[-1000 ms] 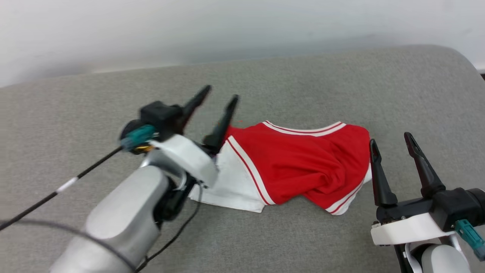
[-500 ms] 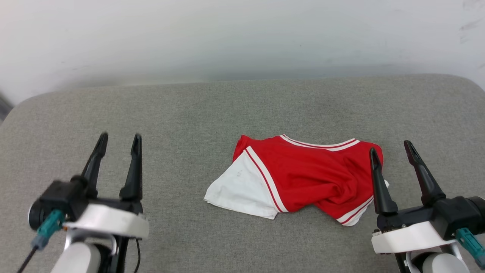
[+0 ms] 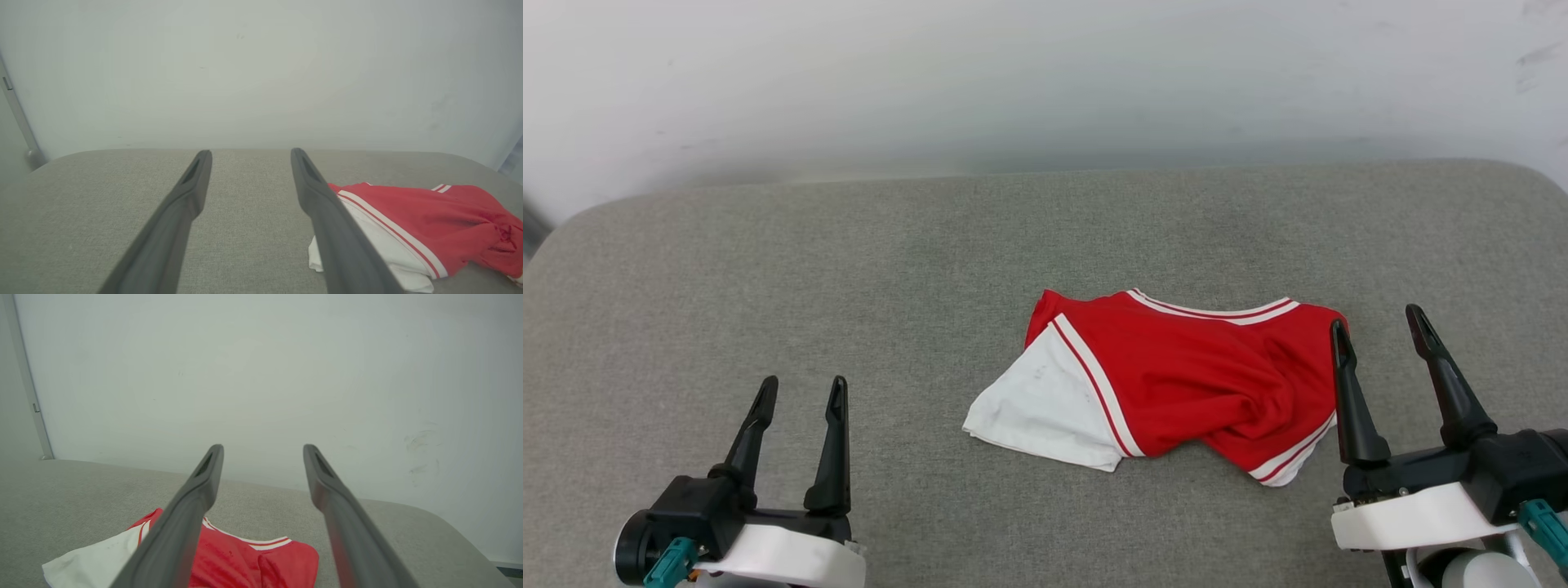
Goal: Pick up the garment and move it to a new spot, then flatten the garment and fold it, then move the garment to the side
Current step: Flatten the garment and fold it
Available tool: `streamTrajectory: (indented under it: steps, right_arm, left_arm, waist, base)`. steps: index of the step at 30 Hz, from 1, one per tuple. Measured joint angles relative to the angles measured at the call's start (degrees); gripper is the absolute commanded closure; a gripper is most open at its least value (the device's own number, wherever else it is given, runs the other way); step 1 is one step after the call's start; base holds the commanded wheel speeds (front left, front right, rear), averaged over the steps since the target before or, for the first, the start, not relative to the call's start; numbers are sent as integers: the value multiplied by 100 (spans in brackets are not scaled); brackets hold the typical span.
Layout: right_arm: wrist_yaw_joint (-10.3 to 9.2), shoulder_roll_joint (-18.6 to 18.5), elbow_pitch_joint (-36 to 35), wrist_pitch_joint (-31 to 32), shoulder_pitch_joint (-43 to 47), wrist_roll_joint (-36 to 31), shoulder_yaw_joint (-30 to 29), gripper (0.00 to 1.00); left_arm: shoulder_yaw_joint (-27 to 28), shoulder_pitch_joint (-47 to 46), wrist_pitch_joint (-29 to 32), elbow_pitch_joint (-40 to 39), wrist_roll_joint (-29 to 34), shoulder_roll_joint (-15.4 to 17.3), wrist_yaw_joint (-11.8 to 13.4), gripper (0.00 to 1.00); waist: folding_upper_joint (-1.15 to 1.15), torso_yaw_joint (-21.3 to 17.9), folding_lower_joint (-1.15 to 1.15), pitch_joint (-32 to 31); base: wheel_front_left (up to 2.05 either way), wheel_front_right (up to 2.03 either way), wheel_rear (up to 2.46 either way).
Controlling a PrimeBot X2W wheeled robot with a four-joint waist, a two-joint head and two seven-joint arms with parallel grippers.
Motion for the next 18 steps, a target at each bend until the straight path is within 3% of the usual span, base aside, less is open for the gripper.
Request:
streamTrajectory:
  steps: [4, 6, 11, 18]
  right_arm:
    - [0, 0, -42, 0, -12, 15, 24, 0]
    - [0, 0, -74, 0, -20, 16, 15, 0]
    - [0, 0, -123, 0, -23, -33, 19, 0]
    - [0, 0, -212, 0, -112, -99, 45, 0]
  left_arm:
    - [-20, -10, 2, 142, 159, 65, -183, 0]
    - [-182, -51, 330, 212, -22, 118, -377, 0]
    - [-512, -581, 1701, -59, -160, 521, -537, 0]
    - [-932, -1207, 3824, -474, -336, 784, -526, 0]
  waist:
    - [0, -54, 0, 56]
    - [0, -77, 0, 108]
    - [0, -96, 0, 299]
    - [0, -148, 0, 691]
  base:
    - [0, 0, 0]
    - [0, 0, 0]
    - [0, 0, 0]
    - [0, 0, 0]
